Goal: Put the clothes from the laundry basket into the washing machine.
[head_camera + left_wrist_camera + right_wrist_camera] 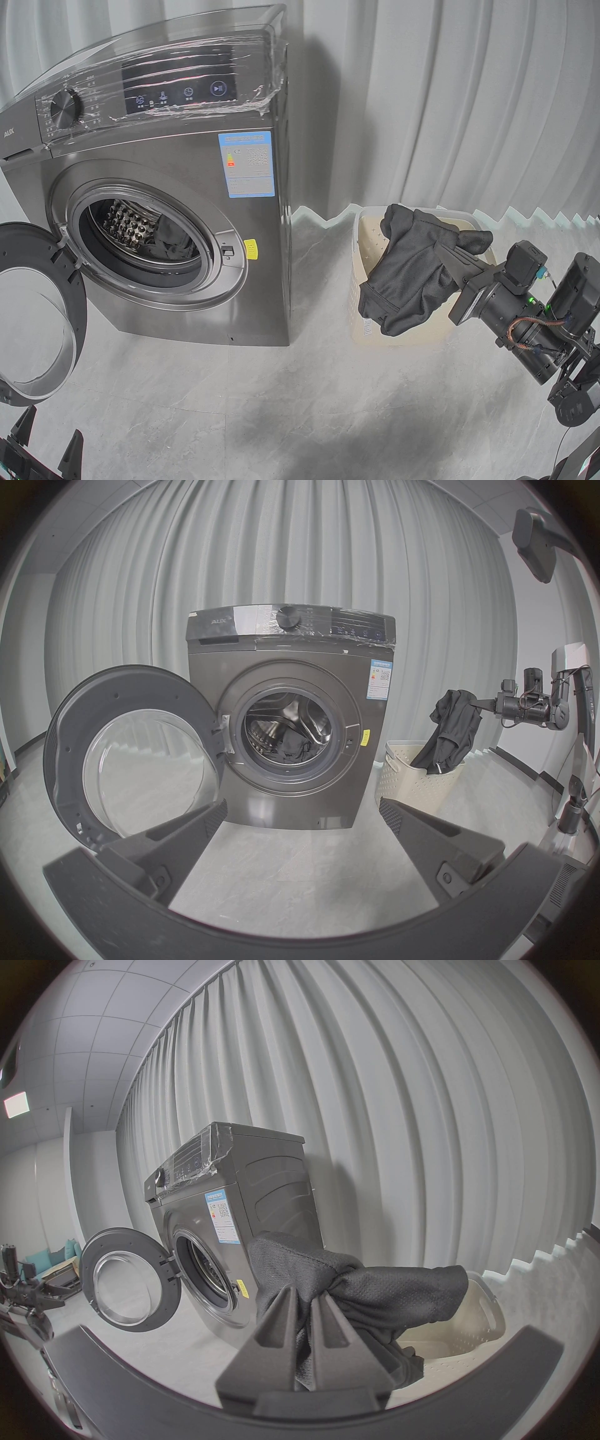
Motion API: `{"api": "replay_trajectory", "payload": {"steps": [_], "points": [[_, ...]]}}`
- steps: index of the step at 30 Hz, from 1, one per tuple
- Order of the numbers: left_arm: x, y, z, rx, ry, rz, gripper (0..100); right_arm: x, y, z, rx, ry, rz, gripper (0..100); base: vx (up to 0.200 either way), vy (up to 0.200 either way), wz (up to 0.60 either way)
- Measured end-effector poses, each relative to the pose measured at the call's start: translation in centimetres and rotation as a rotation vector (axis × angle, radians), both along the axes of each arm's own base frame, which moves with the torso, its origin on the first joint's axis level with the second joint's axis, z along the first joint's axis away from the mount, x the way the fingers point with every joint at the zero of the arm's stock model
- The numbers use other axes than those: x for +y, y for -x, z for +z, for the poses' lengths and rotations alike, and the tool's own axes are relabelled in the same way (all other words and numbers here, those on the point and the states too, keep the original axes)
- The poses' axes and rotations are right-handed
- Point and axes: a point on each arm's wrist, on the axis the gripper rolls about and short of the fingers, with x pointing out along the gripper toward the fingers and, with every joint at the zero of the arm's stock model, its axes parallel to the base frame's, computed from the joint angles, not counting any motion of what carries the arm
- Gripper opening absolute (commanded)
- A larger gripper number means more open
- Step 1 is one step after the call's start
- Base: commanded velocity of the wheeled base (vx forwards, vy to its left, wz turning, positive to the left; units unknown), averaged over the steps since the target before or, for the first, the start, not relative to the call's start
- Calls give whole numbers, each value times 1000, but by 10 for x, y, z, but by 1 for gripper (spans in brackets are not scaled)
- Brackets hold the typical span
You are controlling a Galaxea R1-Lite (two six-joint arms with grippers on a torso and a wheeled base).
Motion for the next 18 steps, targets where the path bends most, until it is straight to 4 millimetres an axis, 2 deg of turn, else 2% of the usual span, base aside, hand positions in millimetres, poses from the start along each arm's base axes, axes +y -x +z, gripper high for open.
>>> {"api": "replay_trajectory", "payload": {"steps": [2, 8, 18], "points": [[0, 0, 0, 1, -1, 0, 100, 1, 0, 0, -1, 0, 6, 0, 0, 200, 0], [0, 0, 0, 1, -2, 0, 100, 1, 1, 1, -6, -3, 12, 0, 0, 0, 0], [0, 0, 0, 0, -3, 1, 100, 1, 1, 3, -13, -8, 10, 0, -200, 0, 0]]}}
